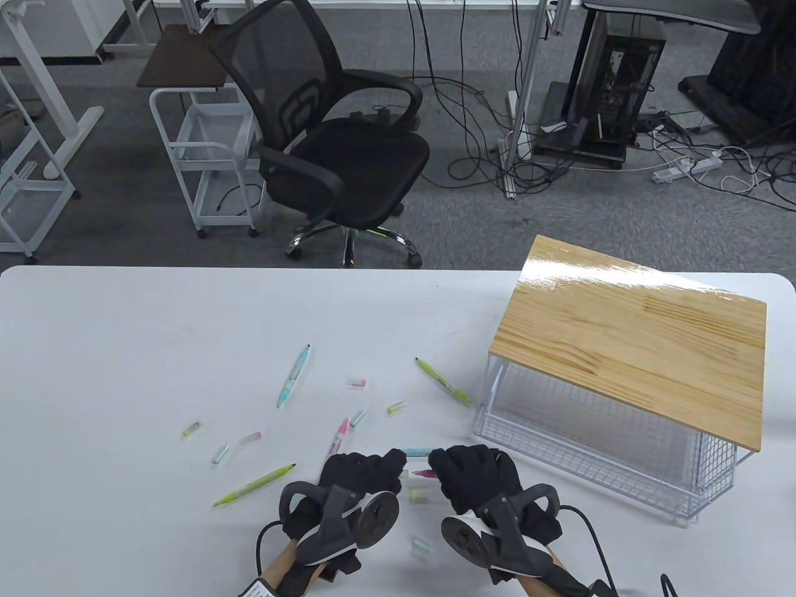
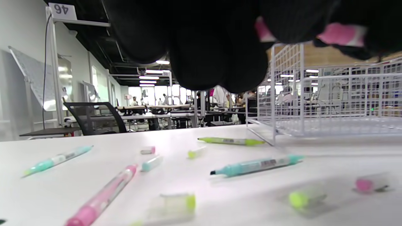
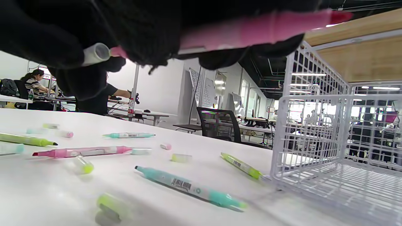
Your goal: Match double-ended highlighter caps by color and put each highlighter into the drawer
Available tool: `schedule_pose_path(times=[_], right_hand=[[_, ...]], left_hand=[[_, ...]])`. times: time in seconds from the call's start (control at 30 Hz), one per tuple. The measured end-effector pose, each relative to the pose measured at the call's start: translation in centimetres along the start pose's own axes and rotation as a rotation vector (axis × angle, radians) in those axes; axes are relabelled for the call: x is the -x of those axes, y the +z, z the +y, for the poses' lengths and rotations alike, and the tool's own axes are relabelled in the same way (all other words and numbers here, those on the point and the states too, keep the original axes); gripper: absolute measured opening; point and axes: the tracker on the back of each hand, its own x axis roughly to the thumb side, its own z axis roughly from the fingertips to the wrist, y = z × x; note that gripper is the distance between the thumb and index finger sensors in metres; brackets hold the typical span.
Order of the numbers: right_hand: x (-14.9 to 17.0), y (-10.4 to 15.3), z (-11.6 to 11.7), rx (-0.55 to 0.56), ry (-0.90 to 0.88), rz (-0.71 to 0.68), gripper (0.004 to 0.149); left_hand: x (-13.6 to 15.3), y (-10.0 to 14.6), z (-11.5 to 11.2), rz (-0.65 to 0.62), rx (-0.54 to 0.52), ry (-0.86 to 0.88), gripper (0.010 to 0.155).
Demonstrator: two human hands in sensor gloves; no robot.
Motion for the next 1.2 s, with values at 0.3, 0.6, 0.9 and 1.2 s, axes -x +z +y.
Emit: schedule_pose_path(times=[0.3,0.6,0.9,1.2], right_hand=[[-0.1,-0.1,0.1,0.000,-0.027,-0.014,0.051],[-0.4,-0.4,0.4,0.024,-0.086,-0.057,0.054],[0.0,-1.0,0.2,0.043,-0.169,-0.046,0.057],[-0.2,-1.7,-0.1,0.044,-0.188,-0.042,0.055]], left_hand=[[-0.3,0.0,0.0,-0.007,0.000,-0.010,0.049],[-0.7,0.0,-0.1,-0.032,-0.002,-0.005,0.049],[-0.3,0.1,0.1,-0.019,-0.017,0.021,0.048],[0.3,0.0,0.2,-0.011,-0.019,0.049,0.048]])
